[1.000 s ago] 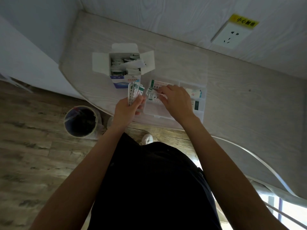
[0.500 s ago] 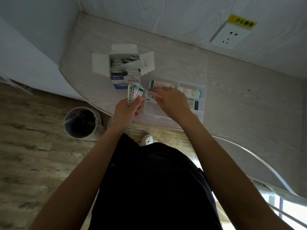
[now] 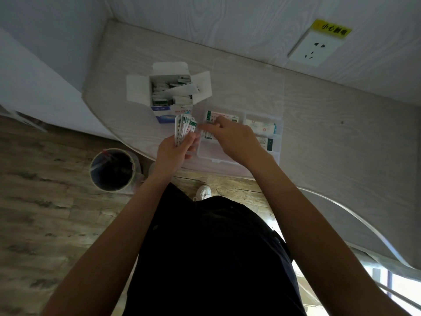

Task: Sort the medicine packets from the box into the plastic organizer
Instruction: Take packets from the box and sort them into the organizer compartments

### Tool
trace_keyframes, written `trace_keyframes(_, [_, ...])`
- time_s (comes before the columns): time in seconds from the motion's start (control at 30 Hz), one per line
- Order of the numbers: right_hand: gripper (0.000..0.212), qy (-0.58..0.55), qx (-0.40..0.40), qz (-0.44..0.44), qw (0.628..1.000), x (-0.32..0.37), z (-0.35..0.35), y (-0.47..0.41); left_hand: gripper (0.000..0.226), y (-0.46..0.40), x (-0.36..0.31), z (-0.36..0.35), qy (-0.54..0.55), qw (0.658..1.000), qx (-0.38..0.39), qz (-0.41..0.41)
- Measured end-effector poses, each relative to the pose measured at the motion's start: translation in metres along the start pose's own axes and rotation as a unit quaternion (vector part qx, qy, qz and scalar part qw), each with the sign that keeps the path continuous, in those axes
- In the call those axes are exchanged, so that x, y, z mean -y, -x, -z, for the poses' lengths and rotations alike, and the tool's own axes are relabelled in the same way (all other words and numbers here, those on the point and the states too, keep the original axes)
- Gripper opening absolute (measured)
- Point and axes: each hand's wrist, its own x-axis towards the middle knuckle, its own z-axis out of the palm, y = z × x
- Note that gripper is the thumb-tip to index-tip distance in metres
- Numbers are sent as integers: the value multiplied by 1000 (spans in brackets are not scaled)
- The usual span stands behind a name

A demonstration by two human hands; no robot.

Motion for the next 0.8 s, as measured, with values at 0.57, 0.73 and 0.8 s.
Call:
trace_keyframes(0.57, [31,-153,-92,-30,983,-5,-6,7,14,3,-3,1,-38,999,-10,-16])
trace_keyframes(0.73, [10,-103,-221,-193,950,-35,0,43,14,2,-4,2,-103,994,-7,-47])
trace_keyframes(0.8, [7,-93,-206,-211,951,-42,-5,50,16,0,-5,2,-128,991,-8,-48])
